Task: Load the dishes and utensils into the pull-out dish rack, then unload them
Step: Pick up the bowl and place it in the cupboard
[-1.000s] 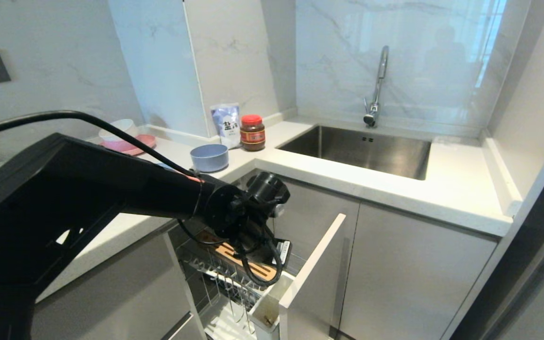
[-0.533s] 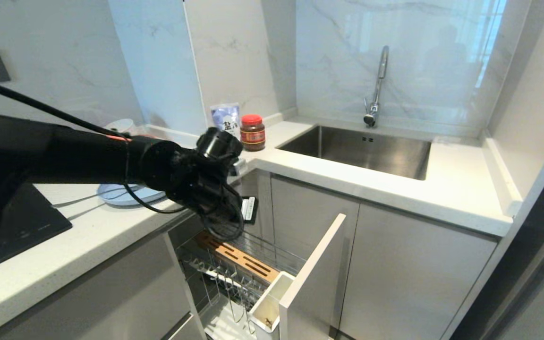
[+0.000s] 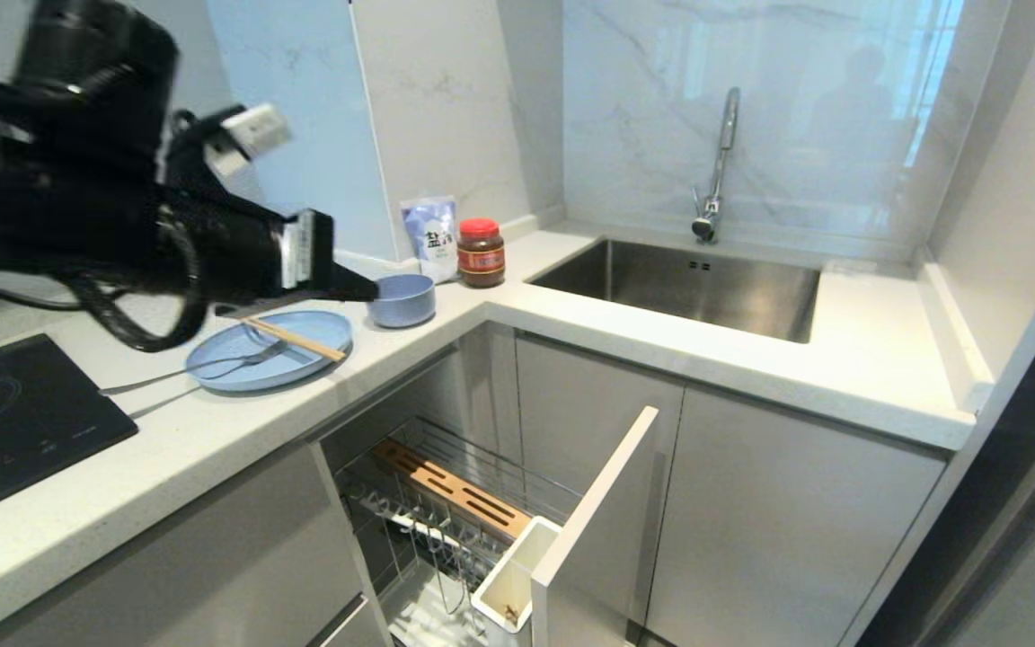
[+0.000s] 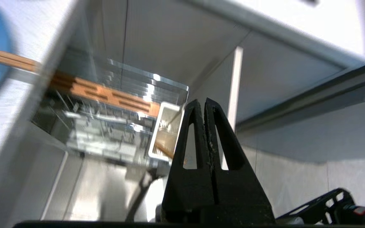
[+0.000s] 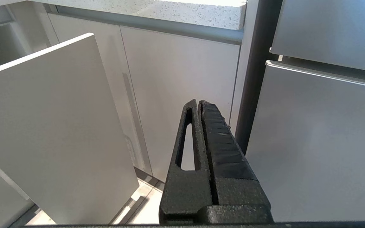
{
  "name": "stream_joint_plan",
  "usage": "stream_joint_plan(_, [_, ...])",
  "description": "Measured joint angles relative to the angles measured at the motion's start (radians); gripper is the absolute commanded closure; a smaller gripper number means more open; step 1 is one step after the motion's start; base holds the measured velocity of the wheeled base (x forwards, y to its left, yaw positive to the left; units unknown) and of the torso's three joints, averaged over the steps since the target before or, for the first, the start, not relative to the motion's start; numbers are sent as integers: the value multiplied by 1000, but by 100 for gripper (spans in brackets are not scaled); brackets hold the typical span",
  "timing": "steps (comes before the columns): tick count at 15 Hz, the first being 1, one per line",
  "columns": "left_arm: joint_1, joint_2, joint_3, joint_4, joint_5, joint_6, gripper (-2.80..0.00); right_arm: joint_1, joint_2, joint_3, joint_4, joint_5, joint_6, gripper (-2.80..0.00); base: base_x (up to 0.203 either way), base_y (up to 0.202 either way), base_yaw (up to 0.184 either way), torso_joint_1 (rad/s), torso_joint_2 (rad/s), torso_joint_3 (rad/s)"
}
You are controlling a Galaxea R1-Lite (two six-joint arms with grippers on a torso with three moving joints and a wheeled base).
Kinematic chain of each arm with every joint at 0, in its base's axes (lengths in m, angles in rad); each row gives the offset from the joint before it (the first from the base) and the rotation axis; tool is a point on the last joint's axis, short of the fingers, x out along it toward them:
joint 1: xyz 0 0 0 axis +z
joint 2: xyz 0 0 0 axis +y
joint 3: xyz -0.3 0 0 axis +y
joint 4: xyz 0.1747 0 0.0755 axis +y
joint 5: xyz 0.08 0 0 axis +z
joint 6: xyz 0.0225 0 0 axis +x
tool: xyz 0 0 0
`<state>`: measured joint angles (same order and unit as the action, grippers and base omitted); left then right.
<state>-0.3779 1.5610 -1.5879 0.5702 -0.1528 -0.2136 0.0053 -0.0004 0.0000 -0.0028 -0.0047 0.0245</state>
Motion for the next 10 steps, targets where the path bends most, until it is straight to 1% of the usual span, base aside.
stream_joint_plan(2, [42,-116,0,8,-22,19,0,0,0,0,0,0,0,0,0,0,0,0,0,0])
stream_joint_plan(5, [226,-281,13,12,-125,78,0,0,0,0,0,0,0,0,0,0,0,0,0,0])
stream_joint_plan(6, [270,-353,34,13,-143,93,0,0,0,0,0,0,0,0,0,0,0,0,0,0])
stream_joint_plan(8, [330,-496,99,13,-135,133,0,0,0,0,0,0,0,0,0,0,0,0,0,0])
stream_joint_plan(10, [394,-652,201,12,-120,187,0,-1,0,0,0,0,0,0,0,0,0,0,0,0])
